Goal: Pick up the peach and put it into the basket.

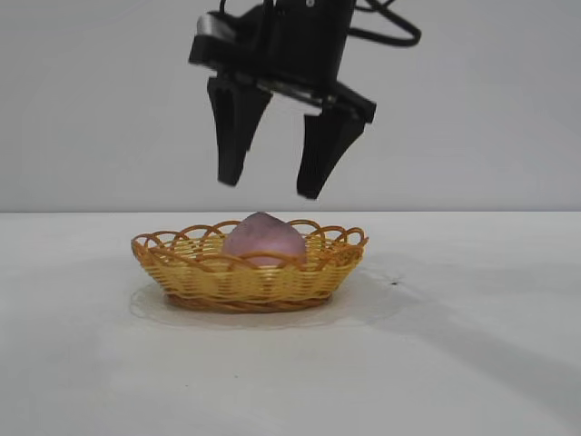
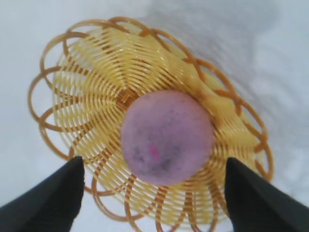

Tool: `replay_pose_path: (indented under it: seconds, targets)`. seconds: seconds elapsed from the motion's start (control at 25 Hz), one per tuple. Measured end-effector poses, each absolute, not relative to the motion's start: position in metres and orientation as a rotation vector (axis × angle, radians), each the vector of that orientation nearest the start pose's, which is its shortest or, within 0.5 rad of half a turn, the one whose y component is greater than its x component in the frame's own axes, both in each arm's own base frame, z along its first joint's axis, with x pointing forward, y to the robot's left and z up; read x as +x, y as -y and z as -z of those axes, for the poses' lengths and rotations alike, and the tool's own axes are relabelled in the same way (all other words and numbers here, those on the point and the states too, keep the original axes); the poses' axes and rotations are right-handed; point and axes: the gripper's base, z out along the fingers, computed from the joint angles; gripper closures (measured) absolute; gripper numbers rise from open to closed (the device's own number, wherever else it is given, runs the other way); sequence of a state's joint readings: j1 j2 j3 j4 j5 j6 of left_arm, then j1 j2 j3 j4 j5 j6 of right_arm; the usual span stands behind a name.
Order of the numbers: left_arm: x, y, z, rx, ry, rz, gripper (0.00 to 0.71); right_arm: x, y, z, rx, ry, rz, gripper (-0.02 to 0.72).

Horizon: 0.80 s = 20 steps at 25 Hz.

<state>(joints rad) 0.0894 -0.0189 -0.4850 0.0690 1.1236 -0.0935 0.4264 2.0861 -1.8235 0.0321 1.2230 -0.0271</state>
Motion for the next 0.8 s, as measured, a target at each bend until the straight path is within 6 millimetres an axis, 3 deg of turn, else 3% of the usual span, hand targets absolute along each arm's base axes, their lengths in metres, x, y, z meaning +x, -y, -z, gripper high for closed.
replay_pose_path:
  seconds: [0.08,0.16,0.4,0.6,0.8]
  targets:
    - [-0.009,-0.005,-0.268,-0.198,-2.093,-0.081,0.342,0.412,-0.151,-0.238,-0.526,-2.930,-0.081,0.175]
    - [-0.009,-0.005,-0.268,-0.198,-2.093,-0.081,0.342,0.422,-0.121,-0.238,-0.420,-2.945,-0.072,0.225]
    - [-0.009,-0.004,-0.268,-0.165,-2.097,-0.080,0.342,0.435,-0.061,-0.238,-0.184,-2.963,-0.109,0.221]
    - [-0.008,0.006,-0.268,-0.024,-2.100,-0.018,0.342,0.440,-0.028,-0.239,-0.022,-2.952,-0.199,0.221]
    - [-0.008,0.006,-0.268,-0.017,-2.100,-0.019,0.342,0.439,-0.023,-0.240,0.002,-2.956,-0.215,0.221]
